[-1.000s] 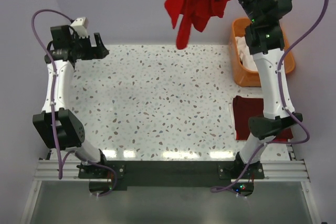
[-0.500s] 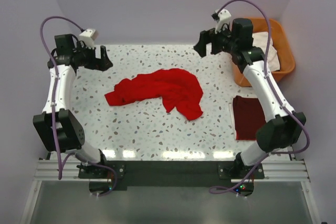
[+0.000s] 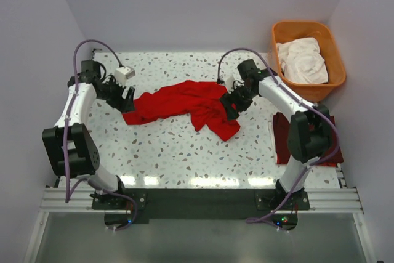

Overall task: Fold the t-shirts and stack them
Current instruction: Flatten the tshirt out

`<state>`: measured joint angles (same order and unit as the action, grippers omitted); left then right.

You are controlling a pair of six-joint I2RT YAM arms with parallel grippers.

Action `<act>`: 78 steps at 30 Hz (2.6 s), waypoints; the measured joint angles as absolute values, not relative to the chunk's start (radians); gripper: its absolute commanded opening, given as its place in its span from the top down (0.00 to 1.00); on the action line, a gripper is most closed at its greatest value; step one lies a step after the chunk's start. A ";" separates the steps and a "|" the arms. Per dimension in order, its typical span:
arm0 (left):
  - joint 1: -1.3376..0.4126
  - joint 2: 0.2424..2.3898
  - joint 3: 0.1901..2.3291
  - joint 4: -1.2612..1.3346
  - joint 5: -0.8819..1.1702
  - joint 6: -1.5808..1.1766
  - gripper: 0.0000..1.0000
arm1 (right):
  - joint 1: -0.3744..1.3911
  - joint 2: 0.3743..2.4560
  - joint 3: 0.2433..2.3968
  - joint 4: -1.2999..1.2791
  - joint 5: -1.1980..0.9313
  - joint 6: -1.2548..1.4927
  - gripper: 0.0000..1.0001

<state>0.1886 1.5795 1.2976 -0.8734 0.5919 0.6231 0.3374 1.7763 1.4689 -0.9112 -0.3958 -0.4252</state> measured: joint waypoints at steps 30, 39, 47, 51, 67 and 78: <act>0.022 1.741 1.118 -0.626 0.324 0.521 0.51 | 0.351 1.871 1.506 -0.944 -0.213 -0.459 1.00; 0.039 1.733 1.165 -0.603 0.225 0.495 1.00 | 0.266 1.895 1.610 -0.934 -0.110 -0.500 1.00; 0.067 1.710 1.312 -0.640 0.183 0.485 1.00 | 0.242 2.027 1.737 -0.842 -0.012 -0.588 1.00; 0.118 1.708 1.374 -0.646 0.173 0.456 1.00 | 0.242 2.040 1.713 -0.769 0.046 -0.622 1.00; 0.209 1.397 1.425 -0.685 0.277 0.521 1.00 | 0.183 1.510 1.538 -0.735 -0.289 -0.974 1.00; 0.247 1.522 1.451 -0.679 0.299 0.470 1.00 | 0.202 1.983 1.826 -0.688 -0.299 -1.041 0.42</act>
<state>0.2466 1.5219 1.4509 -0.6792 0.2989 0.4702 0.2020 1.9831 1.8256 -0.6884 -0.2993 -1.0412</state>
